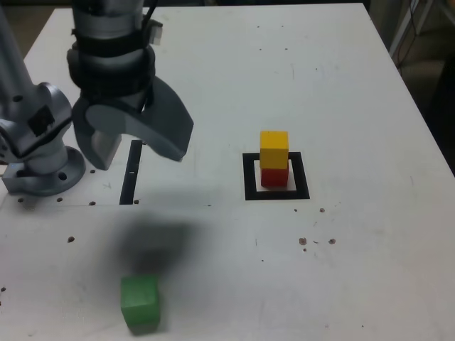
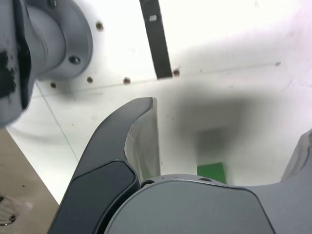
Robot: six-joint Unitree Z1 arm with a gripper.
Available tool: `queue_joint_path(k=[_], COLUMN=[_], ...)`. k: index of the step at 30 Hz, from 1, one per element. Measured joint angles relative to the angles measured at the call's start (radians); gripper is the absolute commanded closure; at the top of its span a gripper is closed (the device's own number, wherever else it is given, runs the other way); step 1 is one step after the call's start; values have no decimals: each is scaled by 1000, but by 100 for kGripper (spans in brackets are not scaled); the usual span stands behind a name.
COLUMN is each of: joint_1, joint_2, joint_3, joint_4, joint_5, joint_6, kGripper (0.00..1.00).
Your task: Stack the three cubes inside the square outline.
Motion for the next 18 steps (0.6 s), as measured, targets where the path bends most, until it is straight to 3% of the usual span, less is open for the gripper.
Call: queue_joint_path(k=[18], joint_1=[-215], joint_2=[97], joint_3=[-45], joint_4=[-10], joint_5=[-66], joint_6=[-237], kGripper=[1])
